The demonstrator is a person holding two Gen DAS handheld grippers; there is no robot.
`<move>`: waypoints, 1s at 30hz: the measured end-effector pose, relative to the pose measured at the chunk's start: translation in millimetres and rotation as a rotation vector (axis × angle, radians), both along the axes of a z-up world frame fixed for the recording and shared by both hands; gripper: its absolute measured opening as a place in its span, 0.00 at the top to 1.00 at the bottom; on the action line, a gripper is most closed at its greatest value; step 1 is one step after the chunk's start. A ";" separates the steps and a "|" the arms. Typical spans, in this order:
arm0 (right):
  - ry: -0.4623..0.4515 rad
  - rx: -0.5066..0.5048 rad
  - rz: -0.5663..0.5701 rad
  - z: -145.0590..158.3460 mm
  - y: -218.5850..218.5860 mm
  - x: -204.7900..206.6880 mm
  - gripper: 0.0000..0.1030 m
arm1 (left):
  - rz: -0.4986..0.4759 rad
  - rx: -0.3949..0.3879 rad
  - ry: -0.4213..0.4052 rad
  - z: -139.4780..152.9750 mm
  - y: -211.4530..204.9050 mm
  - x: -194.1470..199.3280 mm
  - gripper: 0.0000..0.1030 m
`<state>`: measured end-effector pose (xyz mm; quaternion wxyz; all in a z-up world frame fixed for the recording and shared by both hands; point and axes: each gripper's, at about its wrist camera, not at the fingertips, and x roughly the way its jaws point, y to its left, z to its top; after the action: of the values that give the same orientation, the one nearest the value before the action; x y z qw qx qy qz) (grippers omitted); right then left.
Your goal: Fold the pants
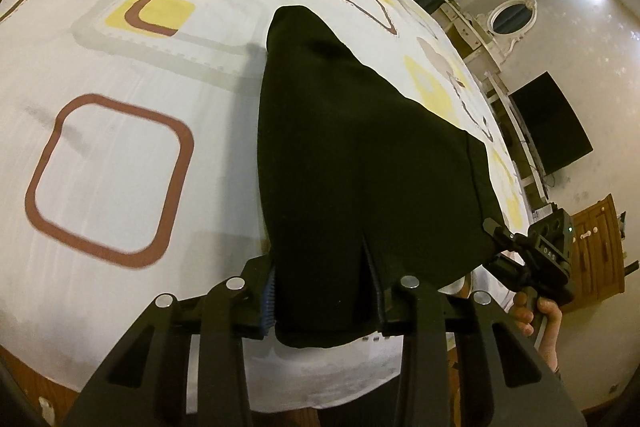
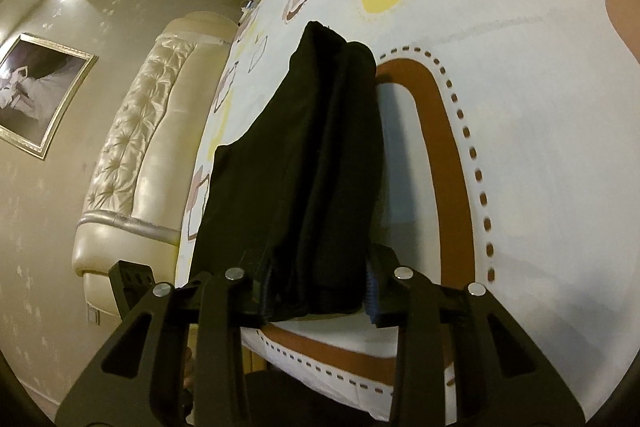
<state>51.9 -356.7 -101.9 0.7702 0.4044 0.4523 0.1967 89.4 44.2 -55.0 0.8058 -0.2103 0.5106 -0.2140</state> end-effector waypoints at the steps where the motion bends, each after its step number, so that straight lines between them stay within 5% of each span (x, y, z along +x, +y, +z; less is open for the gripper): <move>1: 0.001 0.002 0.001 -1.0 0.0 -0.6 0.68 | -0.002 0.003 -0.001 -0.2 -0.2 -0.2 0.65; 26: 0.022 0.065 -0.019 -30.1 -6.1 -7.7 0.64 | -0.017 -0.006 0.002 -14.6 2.3 0.6 0.58; 30: 0.026 0.136 -0.041 -35.8 -14.2 -11.2 0.56 | -0.005 -0.034 0.031 -18.5 6.0 -0.2 0.29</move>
<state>40.7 -370.9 -137.7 0.7389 0.4673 0.4395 0.2060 89.2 50.3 -73.5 0.7936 -0.2260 0.5198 -0.2214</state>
